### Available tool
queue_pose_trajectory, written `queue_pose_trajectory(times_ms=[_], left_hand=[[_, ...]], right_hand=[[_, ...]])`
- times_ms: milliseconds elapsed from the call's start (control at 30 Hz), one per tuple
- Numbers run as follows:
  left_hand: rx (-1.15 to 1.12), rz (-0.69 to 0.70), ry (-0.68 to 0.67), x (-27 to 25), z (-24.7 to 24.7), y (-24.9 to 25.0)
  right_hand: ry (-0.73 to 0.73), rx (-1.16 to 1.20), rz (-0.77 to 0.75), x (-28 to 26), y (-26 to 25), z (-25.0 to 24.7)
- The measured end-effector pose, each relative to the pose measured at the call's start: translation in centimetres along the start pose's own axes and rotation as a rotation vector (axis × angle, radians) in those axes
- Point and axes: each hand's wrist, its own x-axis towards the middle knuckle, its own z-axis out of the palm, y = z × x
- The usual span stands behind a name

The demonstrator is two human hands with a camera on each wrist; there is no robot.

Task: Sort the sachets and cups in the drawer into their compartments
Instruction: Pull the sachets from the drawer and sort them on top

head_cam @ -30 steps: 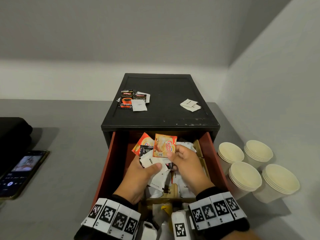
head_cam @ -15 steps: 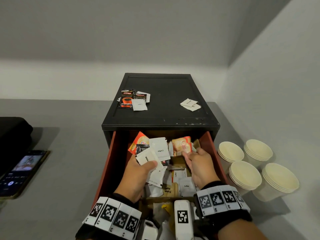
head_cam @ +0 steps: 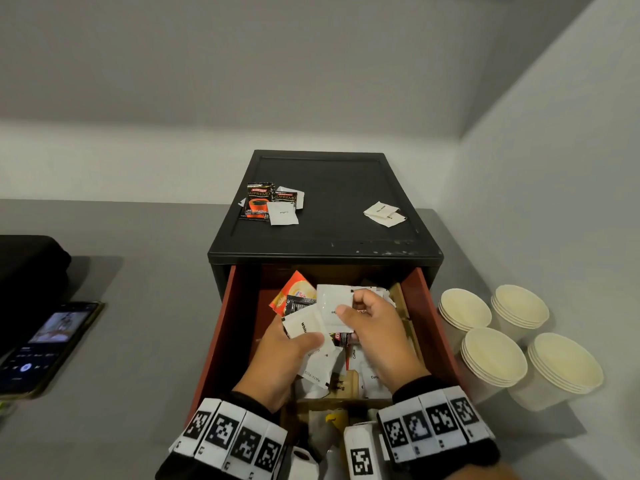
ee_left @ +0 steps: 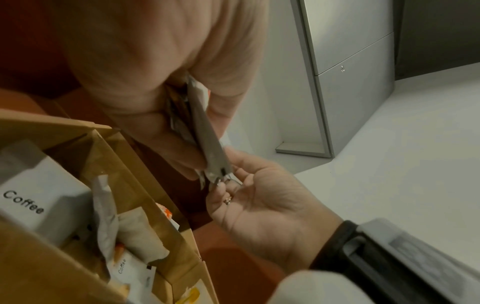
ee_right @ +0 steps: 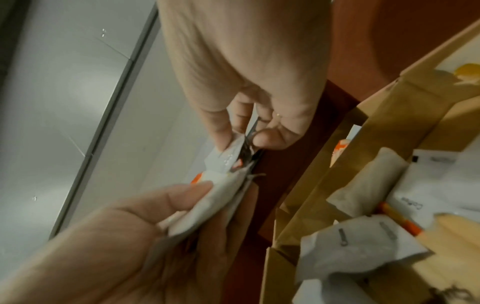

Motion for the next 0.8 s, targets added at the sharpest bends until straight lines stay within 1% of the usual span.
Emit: queue_pose_trajectory(times_ms=[67,167,267,367,467,533,567,667,700,733,800], left_hand=[[-0.039,-0.011,0.060,0.3,-0.1,-0.1],[-0.099,0.006,0.166,0.8,-0.5,-0.3],[-0.142,0.038,0.237,1.0,-0.7,-0.1],[-0.186,0.063,0.265,0.9,-0.7,0.2],[-0.205,0.069,0.273,0.9,-0.7,0.3],[-0.205,0.074,0.268,0.9,-0.9,0.3],[-0.204,0.078,0.266,0.9,-0.9,0.3],[-0.193,0.086,0.252,1.0,-0.8,0.2],[-0.190,0.086,0.245,1.0,-0.8,0.2],[-0.188,0.083,0.239,1.0,-0.8,0.1],[-0.187,0.073,0.221,1.0,-0.7,0.1]], right_hand=[[0.058,0.032,0.007,0.3,-0.4,-0.4],[0.091,0.077,0.027,1.3,-2.3,-0.7],[0.055,0.088,0.012,3.2,-5.2,-0.1],[-0.025,0.087,-0.001,5.5,-8.0,1.1],[-0.051,-0.009,-0.023,6.5,-8.9,1.7],[-0.065,-0.102,-0.079,5.8,-8.4,1.6],[-0.107,-0.169,-0.106,5.3,-8.0,1.6],[-0.307,-0.461,-0.150,4.1,-6.5,1.7],[-0.329,-0.539,-0.167,4.0,-6.1,1.6],[-0.317,-0.573,-0.178,4.1,-5.9,1.5],[-0.279,-0.540,-0.179,4.2,-5.9,1.1]])
